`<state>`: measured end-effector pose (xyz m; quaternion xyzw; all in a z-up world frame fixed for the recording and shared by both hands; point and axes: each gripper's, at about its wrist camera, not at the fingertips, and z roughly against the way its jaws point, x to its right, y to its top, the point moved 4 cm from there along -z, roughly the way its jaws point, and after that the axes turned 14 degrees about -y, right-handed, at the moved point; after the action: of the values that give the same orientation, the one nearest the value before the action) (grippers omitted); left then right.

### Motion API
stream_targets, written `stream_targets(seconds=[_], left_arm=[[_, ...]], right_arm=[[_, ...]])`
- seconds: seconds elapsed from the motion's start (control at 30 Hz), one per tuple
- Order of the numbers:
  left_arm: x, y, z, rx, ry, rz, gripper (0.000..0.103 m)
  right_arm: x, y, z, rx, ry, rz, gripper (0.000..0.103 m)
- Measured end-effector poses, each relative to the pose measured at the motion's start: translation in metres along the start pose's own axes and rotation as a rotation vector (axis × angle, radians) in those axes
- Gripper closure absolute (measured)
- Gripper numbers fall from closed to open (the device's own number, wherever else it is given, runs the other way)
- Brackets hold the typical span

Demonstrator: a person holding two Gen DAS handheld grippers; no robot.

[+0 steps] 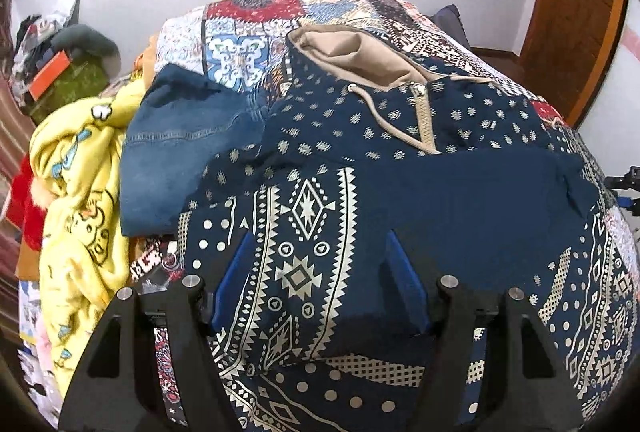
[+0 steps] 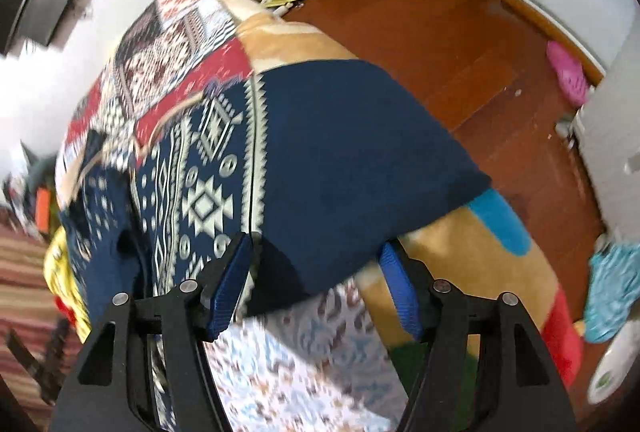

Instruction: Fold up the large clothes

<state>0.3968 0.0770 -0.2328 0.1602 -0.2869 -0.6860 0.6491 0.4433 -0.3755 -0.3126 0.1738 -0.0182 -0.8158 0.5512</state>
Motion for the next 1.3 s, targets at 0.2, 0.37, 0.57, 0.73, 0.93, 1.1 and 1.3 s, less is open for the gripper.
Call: stream_targets(seconds=[0.2,0.37,0.57,0.73,0.93,1.1,1.3], left_arm=[[-0.009,-0.005,0.002,0.003,-0.005,0.035,0.036],[-0.011,-0.010,0.003,-0.002,0.023,0.030,0.036],[-0.011,-0.013,0.014,0.012,0.018,0.026,0.036],[-0.009,-0.012,0.027,0.032,0.020,0.004,0.036],[-0.003,-0.013,0.045,0.065,-0.003,-0.005,0.036],[0.003,-0.014,0.057,0.078,-0.016,-0.021,0.036],[0.007,-0.022,0.067,0.074,-0.040,-0.033,0.036]], right_arm=[[-0.006,0.017,-0.007,0.068,-0.051,-0.045,0.041],[-0.015,0.030,-0.003,0.124,-0.111,-0.049,0.079],[-0.031,0.035,0.031,0.229,-0.161,0.024,0.095],[-0.059,0.032,0.090,0.363,-0.111,0.107,0.095],[-0.128,0.005,0.150,0.483,0.038,0.285,0.096],[-0.182,-0.032,0.147,0.446,0.125,0.410,0.096],[-0.225,-0.064,0.081,0.273,0.101,0.489,0.096]])
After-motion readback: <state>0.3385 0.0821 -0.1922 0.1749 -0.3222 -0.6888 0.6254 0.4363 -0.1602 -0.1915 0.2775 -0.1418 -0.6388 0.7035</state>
